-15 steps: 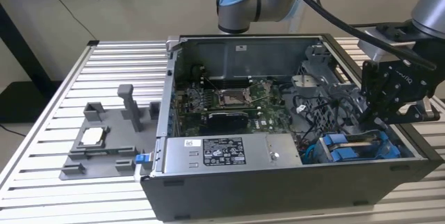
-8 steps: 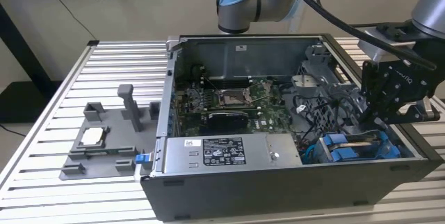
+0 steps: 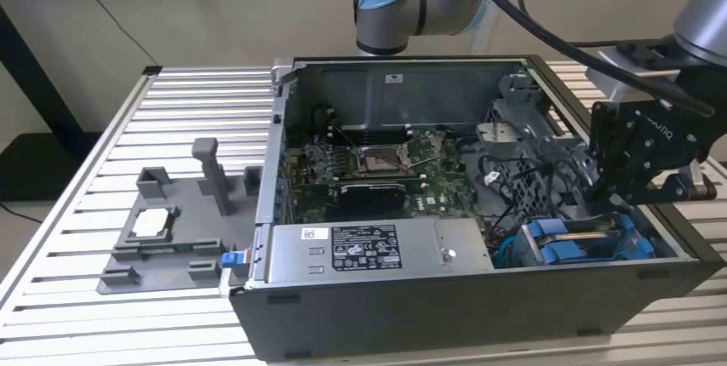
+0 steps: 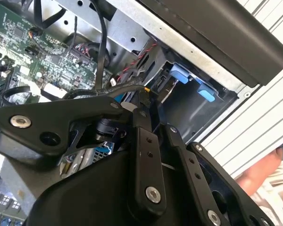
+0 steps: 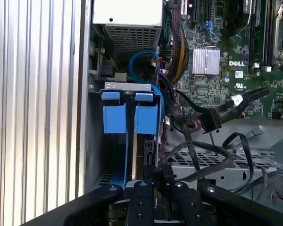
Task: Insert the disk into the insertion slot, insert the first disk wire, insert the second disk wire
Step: 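Insert the first disk wire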
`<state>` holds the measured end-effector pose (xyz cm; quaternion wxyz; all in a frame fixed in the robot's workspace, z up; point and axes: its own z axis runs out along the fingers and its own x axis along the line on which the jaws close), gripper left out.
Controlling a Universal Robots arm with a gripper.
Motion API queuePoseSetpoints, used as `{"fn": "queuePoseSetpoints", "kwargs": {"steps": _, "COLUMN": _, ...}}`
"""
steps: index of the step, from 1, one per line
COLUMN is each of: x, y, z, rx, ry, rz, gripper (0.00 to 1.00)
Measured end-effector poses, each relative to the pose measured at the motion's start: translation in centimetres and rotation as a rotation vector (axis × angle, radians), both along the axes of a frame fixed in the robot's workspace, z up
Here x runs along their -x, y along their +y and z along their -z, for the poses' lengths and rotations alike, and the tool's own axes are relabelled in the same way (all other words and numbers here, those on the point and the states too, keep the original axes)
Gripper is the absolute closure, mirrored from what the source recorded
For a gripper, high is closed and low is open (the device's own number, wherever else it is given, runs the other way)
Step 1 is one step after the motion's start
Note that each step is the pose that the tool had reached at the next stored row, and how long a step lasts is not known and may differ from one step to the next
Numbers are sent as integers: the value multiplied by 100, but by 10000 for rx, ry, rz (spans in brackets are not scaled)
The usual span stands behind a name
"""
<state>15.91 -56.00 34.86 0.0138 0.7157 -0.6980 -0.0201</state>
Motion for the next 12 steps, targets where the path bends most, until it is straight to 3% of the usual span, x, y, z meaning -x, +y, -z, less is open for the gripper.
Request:
{"fn": "queuePoseSetpoints", "kwargs": {"steps": 4, "x": -24, "y": -18, "z": 17, "rx": 0, "ry": 6, "rz": 66, "gripper": 81}}
{"fn": "queuePoseSetpoints", "kwargs": {"steps": 12, "x": -27, "y": -32, "z": 44, "rx": 1, "ry": 6, "rz": 570, "gripper": 81}}
